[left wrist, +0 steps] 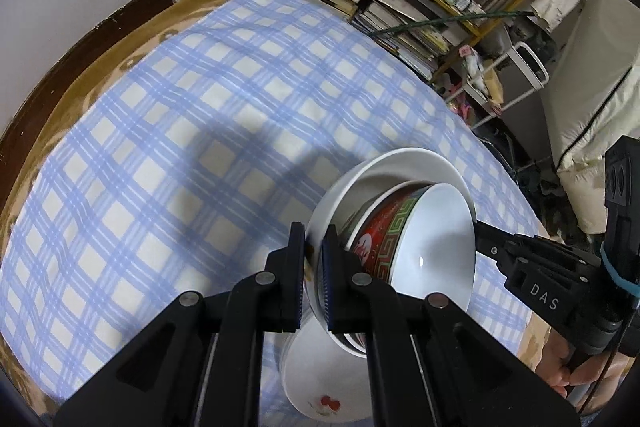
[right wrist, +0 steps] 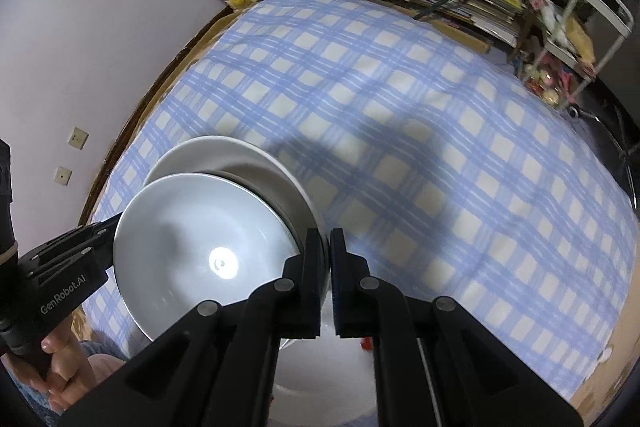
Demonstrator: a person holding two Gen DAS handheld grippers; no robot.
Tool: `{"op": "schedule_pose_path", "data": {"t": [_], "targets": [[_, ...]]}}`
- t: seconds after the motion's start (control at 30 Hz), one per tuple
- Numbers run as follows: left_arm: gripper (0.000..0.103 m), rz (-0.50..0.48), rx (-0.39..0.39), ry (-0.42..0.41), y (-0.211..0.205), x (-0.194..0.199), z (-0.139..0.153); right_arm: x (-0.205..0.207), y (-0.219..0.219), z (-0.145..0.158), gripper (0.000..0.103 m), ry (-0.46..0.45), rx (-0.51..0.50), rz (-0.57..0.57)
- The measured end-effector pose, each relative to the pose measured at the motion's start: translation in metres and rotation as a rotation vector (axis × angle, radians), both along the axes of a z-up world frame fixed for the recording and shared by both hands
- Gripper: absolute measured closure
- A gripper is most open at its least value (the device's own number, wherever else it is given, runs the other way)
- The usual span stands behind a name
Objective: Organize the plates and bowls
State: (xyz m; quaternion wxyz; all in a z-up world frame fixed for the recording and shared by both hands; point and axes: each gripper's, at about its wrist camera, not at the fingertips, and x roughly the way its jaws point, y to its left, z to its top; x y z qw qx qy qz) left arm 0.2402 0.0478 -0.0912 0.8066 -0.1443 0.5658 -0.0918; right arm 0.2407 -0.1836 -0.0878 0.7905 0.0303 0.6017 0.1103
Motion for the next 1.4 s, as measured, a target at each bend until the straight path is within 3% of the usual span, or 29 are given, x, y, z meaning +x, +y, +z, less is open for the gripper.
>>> {"op": "schedule_pose_path", "data": {"t": [0.2,0.53,0.97,1.4], "targets": [[0.098,-0.028,-0.004,0.045,-0.01,-0.03,-0.007,-0.036,-0.015,-0.006,0.094,0.022,-0.02,-0.028],[0.098,-0.053,0.009,0.177,-0.016,-0.074,-0.056,-0.086,-0.022,-0.053,0.094,0.111,-0.074,-0.023],[0.097,-0.097,0.074,0.131,-0.023,-0.08,-0.061,-0.095,-0.022,-0.059,0.095,0.066,-0.084,0.003],[0.093,-0.17,0.237,0.046,-0.042,-0.087,-0.051,-0.094,-0.034,-0.057,0.094,0.095,-0.017,0.033]]}}
